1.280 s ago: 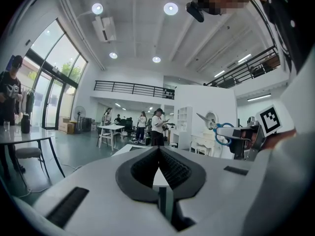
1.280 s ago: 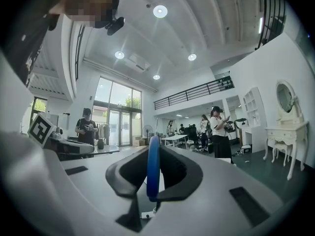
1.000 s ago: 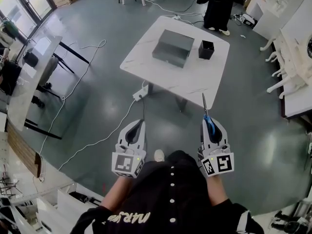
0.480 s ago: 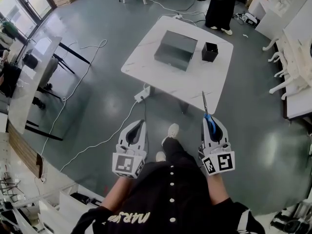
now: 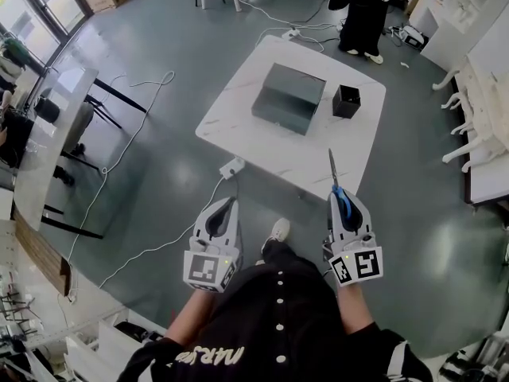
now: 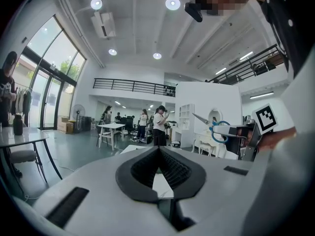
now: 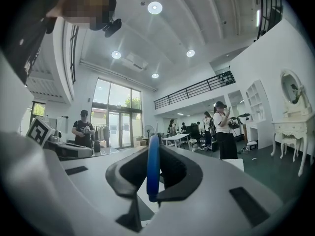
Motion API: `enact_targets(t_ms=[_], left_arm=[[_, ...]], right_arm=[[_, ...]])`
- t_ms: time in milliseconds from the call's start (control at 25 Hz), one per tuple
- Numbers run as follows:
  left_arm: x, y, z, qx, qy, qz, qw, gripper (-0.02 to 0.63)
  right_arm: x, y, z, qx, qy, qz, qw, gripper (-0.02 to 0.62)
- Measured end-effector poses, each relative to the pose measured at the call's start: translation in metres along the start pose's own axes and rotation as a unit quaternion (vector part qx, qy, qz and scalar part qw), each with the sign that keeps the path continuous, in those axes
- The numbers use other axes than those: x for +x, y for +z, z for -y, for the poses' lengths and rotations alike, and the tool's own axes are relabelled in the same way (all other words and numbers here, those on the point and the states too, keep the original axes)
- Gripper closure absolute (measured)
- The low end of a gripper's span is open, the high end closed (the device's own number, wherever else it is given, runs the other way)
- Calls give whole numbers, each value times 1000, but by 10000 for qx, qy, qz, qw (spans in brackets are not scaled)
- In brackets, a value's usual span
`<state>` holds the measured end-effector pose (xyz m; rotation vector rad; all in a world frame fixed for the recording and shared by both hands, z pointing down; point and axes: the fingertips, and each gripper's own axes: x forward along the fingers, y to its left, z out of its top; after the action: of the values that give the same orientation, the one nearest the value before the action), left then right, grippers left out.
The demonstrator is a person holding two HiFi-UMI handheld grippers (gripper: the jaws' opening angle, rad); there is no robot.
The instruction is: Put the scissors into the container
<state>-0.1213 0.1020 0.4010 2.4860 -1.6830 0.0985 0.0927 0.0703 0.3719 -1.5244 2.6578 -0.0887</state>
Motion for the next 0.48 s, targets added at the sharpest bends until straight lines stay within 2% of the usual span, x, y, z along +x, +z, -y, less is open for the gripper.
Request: enact_targets(t_ms=[480], left_arm=[[77, 10, -19, 42, 48, -70, 10000, 580]], right_arm=[[72, -4, 47, 67, 120, -107, 9998, 535]])
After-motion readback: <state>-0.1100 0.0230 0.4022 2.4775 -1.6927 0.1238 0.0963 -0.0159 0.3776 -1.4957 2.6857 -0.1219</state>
